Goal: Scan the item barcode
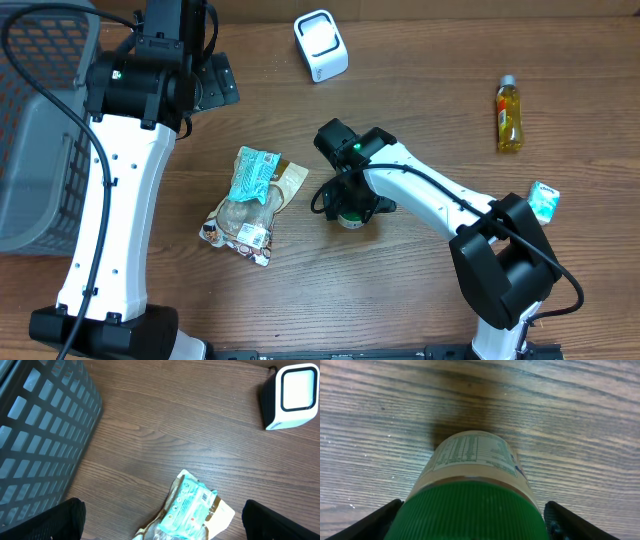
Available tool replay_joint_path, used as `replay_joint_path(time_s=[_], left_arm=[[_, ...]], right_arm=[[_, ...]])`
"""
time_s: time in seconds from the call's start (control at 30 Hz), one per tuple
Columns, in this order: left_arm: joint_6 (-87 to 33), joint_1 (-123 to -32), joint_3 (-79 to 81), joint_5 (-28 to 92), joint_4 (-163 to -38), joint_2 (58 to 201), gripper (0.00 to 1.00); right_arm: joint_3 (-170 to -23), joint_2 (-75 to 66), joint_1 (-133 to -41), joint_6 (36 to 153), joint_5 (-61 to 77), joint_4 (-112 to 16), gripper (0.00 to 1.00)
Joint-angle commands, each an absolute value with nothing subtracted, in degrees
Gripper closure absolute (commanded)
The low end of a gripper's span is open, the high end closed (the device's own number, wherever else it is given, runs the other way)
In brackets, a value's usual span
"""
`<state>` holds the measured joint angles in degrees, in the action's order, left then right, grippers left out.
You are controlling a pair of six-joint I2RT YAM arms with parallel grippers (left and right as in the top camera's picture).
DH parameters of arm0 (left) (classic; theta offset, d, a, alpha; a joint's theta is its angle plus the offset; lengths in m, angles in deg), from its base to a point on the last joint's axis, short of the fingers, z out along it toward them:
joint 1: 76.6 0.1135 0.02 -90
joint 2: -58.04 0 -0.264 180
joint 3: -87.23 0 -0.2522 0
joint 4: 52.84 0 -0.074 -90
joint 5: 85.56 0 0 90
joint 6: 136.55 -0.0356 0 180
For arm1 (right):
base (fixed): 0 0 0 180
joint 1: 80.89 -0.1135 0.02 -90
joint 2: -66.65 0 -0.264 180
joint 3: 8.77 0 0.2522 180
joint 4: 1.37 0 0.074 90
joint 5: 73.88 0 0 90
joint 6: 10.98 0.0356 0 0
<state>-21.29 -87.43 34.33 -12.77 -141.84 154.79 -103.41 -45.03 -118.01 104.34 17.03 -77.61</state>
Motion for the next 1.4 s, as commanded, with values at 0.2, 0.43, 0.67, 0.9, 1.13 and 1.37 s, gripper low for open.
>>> replay_joint_path(time_s=[0.2, 0.43, 0.67, 0.9, 1.13, 1.37], left_arm=[[-22.16, -87.49, 35.49, -13.58, -141.78, 153.54, 0.01], [-22.16, -87.49, 35.46, -13.58, -141.78, 153.54, 0.00], [-22.14, -87.49, 35.46, -13.58, -141.78, 153.54, 0.01], [-22.14, -87.49, 35.46, -13.56, -141.78, 153.54, 0.00], [-22.14, -87.47, 35.49, -13.58, -141.78, 153.54, 0.00], [-22.14, -87.49, 35.49, -13.58, -141.78, 153.54, 0.00]], right_arm=[[-103.15, -44.99, -117.94, 105.13, 17.49, -76.76, 0.25], [-103.15, -44.99, -117.94, 111.92, 17.53, -76.85, 0.09], [-103.15, -44.99, -117.90, 112.23, 17.49, -76.96, 0.43], [-103.15, -44.99, -117.90, 112.01, 17.51, -76.63, 0.45], [-103.15, -44.99, -117.88, 112.01, 17.49, -76.50, 0.54], [-103.76, -44.97, -117.77, 112.01, 17.27, -77.46, 0.62]])
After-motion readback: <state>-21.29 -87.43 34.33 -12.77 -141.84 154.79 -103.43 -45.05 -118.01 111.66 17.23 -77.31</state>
